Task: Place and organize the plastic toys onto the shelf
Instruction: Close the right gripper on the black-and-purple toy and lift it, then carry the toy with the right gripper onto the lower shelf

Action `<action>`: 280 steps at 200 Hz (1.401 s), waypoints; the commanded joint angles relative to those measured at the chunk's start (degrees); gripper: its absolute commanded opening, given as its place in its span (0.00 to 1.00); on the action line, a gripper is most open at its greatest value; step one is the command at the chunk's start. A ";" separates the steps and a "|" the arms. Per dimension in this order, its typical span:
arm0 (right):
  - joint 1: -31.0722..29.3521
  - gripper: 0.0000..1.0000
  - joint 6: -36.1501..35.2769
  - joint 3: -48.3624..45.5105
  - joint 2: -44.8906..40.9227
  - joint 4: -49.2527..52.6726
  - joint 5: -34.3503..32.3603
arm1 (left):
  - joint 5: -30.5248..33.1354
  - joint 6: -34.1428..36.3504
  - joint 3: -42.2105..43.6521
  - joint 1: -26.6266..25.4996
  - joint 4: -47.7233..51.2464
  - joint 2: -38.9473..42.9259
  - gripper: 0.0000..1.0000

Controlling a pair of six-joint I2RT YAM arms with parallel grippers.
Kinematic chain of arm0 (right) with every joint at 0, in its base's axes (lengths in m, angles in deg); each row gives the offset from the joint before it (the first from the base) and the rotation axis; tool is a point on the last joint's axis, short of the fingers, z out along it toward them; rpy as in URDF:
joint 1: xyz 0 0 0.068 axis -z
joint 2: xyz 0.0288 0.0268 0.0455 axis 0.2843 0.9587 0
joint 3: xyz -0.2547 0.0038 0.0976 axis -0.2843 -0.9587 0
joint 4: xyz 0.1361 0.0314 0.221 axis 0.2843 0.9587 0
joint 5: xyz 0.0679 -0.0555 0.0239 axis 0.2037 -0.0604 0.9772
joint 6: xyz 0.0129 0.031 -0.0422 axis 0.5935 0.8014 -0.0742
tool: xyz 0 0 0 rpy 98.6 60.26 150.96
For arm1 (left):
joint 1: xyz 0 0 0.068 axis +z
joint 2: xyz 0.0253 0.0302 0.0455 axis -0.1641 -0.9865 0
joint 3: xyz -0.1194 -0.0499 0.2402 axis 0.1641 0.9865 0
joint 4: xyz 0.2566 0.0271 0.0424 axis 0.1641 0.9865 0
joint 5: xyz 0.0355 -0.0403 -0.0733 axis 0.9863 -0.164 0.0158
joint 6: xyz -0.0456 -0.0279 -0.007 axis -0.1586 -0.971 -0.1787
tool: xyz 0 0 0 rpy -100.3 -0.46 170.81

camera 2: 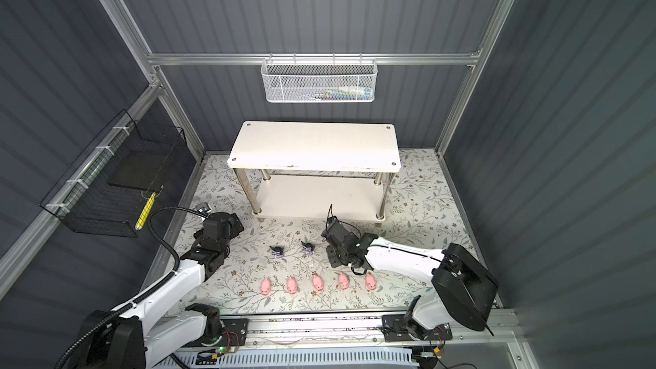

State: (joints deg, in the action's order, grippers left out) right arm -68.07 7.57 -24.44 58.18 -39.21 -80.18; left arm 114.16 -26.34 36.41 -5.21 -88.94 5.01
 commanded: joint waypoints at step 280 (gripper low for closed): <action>25.62 0.35 -18.25 10.69 7.27 -8.18 -0.31 | -1.83 -0.68 -0.24 0.07 -0.58 0.03 0.97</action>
State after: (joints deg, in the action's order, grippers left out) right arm -43.31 -9.67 -15.61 64.74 -46.10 -81.36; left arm 112.67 -26.34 36.41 -5.21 -89.34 4.81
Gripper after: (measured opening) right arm 0.410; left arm 0.969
